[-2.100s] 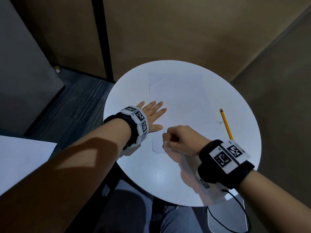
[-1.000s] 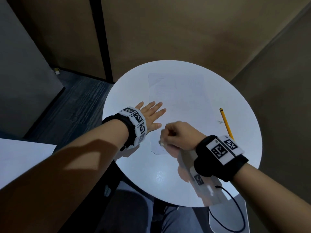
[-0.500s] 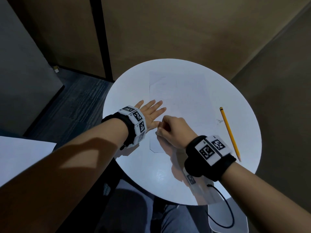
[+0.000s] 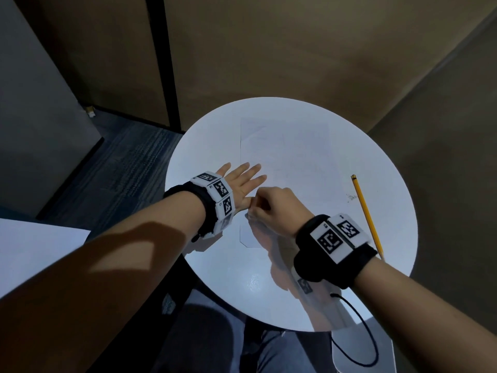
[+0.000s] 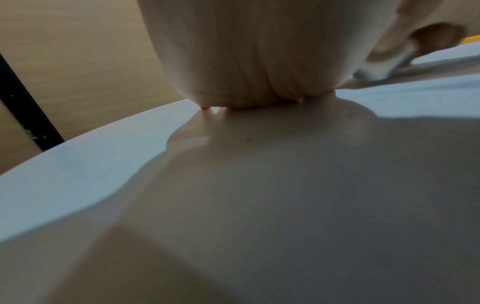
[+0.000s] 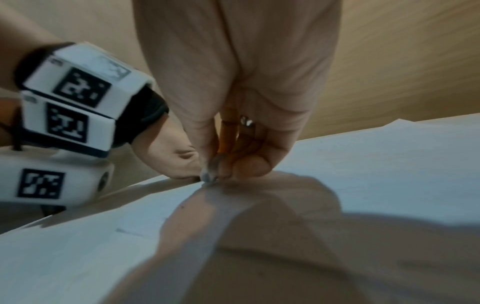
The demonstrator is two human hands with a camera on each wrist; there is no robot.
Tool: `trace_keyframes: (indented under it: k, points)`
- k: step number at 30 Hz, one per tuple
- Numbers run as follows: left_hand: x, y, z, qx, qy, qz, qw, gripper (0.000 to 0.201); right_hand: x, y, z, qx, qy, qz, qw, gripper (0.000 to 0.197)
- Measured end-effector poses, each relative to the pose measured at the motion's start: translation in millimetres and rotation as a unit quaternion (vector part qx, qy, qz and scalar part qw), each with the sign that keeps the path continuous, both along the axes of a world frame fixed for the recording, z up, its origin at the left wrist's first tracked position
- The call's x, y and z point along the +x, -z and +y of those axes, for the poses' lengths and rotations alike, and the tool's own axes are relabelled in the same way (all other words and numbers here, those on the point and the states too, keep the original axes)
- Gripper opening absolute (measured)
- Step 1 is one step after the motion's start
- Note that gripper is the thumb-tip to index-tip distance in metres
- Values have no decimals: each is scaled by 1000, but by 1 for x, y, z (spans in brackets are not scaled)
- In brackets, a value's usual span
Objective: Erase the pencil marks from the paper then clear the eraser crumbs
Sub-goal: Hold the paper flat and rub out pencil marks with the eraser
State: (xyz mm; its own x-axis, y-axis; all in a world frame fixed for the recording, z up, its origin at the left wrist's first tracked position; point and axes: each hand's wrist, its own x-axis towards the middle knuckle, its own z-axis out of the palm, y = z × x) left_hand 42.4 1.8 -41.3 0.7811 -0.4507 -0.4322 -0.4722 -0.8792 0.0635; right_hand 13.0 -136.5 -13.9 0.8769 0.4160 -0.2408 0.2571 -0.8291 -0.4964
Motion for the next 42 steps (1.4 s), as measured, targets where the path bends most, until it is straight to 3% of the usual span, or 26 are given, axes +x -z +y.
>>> trace_keyframes:
  k: [3, 7, 11, 14, 17, 21, 24, 27, 30, 32, 37, 42]
  points:
    - [1, 1, 1, 4, 3, 4, 1000, 57, -6, 3, 1, 9, 5, -16, 1000, 14]
    - [2, 2, 1, -1, 2, 4, 1000, 57, -9, -6, -4, -10, -49, 31, 998, 31]
    - [0, 1, 0, 0, -2, 5, 1000, 57, 1, 1, -10, 27, 40, -6, 999, 18]
    - [2, 0, 0, -2, 0, 16, 1000, 57, -9, 0, -14, -7, -21, 15, 1000, 34]
    - [3, 1, 0, 0, 2, 19, 1000, 57, -9, -8, -15, -22, -55, 50, 997, 33]
    - [2, 2, -1, 5, 1, 14, 1000, 57, 3, -3, -15, 35, 21, 6, 999, 20]
    - [4, 2, 0, 0, 1, 21, 1000, 58, -11, -1, -19, 16, -27, 24, 999, 33]
    - [5, 2, 1, -1, 1, 24, 1000, 57, -13, -8, -22, 10, -55, 69, 996, 34]
    - [3, 2, 0, 2, 1, 20, 1000, 57, 2, -4, -19, 38, 11, 21, 999, 19]
    - [2, 1, 0, 0, 1, 18, 1000, 57, 1, 0, -18, 45, 28, 13, 999, 20]
    - [3, 1, 1, -2, 2, 24, 1000, 58, -11, -7, -20, -11, -62, 71, 996, 35]
    - [-1, 0, 1, 0, 1, 11, 1000, 60, 1, -1, 0, 21, -16, 1, 1000, 19]
